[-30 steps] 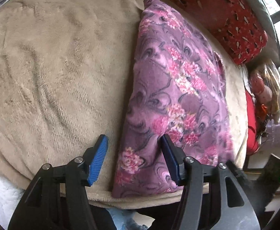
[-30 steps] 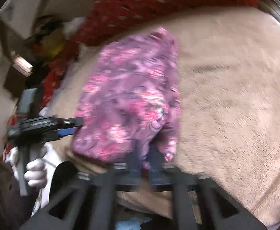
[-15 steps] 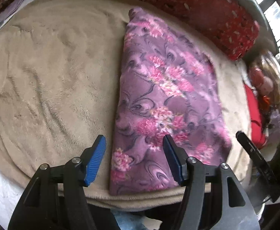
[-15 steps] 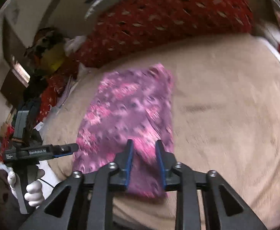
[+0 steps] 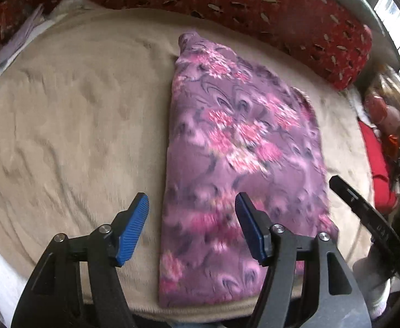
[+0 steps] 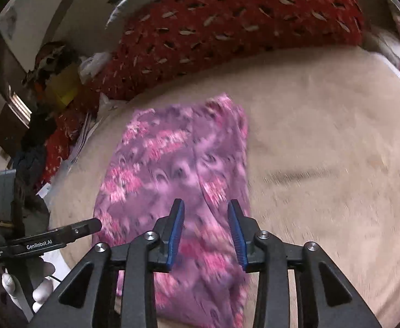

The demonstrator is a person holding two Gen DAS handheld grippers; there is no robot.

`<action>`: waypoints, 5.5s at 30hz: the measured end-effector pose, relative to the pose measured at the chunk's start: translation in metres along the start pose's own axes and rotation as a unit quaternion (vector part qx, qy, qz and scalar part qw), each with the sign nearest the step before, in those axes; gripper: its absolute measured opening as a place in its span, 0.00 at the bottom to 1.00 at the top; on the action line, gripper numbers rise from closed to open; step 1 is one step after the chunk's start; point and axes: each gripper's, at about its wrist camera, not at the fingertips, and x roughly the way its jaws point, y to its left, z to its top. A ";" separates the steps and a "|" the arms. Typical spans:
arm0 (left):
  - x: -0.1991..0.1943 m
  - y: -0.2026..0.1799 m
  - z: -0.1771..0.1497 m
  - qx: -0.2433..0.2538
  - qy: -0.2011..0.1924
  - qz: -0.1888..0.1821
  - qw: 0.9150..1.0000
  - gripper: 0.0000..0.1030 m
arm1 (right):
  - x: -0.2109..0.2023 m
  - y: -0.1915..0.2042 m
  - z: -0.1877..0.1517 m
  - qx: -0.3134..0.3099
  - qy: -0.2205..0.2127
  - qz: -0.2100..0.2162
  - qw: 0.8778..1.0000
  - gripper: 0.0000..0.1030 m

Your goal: Fold small clothes

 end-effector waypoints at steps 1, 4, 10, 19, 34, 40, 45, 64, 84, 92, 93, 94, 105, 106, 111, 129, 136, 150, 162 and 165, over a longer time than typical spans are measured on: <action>0.007 0.000 0.002 -0.001 0.004 0.004 1.000 0.63 | 0.008 0.000 0.000 -0.007 0.009 -0.009 1.000 0.40; 0.027 0.004 0.006 -0.017 0.024 -0.001 1.000 0.66 | 0.035 -0.002 -0.012 -0.031 0.039 -0.037 0.998 0.52; 0.036 0.010 0.007 -0.025 0.020 -0.011 0.999 0.75 | 0.031 -0.014 -0.016 -0.004 0.020 -0.005 1.000 0.56; 0.036 0.014 0.006 -0.029 0.022 -0.024 0.999 0.77 | 0.032 -0.029 -0.020 0.051 0.007 0.049 0.997 0.72; 0.028 0.054 0.071 -0.084 0.010 -0.091 0.992 0.77 | 0.039 -0.037 0.067 0.075 0.011 -0.019 0.997 0.84; 0.045 0.033 0.109 -0.071 0.022 -0.091 0.993 0.77 | 0.089 -0.040 0.101 0.087 0.055 0.011 0.995 0.09; 0.092 0.034 0.117 -0.087 0.057 -0.063 0.993 0.83 | 0.091 -0.051 0.093 0.079 0.015 -0.029 0.996 0.08; 0.022 0.055 0.035 -0.093 0.030 -0.058 0.994 0.85 | 0.040 -0.005 0.033 -0.040 0.056 -0.032 0.997 0.59; -0.006 0.045 -0.067 -0.014 -0.006 0.048 0.999 0.88 | -0.036 0.013 -0.049 -0.075 0.064 -0.145 0.984 0.83; -0.031 0.032 -0.103 0.026 -0.047 0.081 0.995 0.88 | -0.071 0.040 -0.076 -0.122 0.016 -0.167 0.978 0.87; -0.032 0.030 -0.105 0.027 -0.049 0.081 0.995 0.88 | -0.072 0.042 -0.077 -0.126 0.012 -0.168 0.978 0.87; -0.035 0.029 -0.109 0.029 -0.052 0.079 0.995 0.88 | -0.075 0.044 -0.080 -0.131 0.007 -0.170 0.977 0.87; -0.065 0.008 -0.122 0.043 -0.096 0.073 0.992 0.88 | -0.101 0.057 -0.099 -0.136 -0.022 -0.165 0.977 0.88; -0.068 0.008 -0.124 0.044 -0.103 0.073 0.991 0.88 | -0.102 0.057 -0.100 -0.134 -0.023 -0.163 0.977 0.88; -0.076 0.003 -0.128 0.046 -0.122 0.072 0.989 0.88 | -0.109 0.055 -0.100 -0.120 -0.026 -0.164 0.979 0.88; -0.087 -0.022 -0.143 0.094 -0.153 0.105 0.978 0.88 | -0.124 0.056 -0.102 -0.111 -0.042 -0.166 0.979 0.88; -0.087 -0.029 -0.145 0.107 -0.149 0.107 0.977 0.88 | -0.128 0.052 -0.101 -0.114 -0.052 -0.175 0.976 0.88; -0.103 -0.039 -0.149 0.109 -0.170 0.099 0.974 0.88 | -0.140 0.045 -0.106 -0.116 -0.084 -0.173 0.975 0.88; -0.113 -0.048 -0.157 0.112 -0.174 0.091 0.974 0.88 | -0.146 0.044 -0.113 -0.117 -0.089 -0.166 0.975 0.91; -0.113 -0.049 -0.156 0.116 -0.170 0.083 0.975 0.88 | -0.147 0.042 -0.113 -0.107 -0.088 -0.163 0.977 0.91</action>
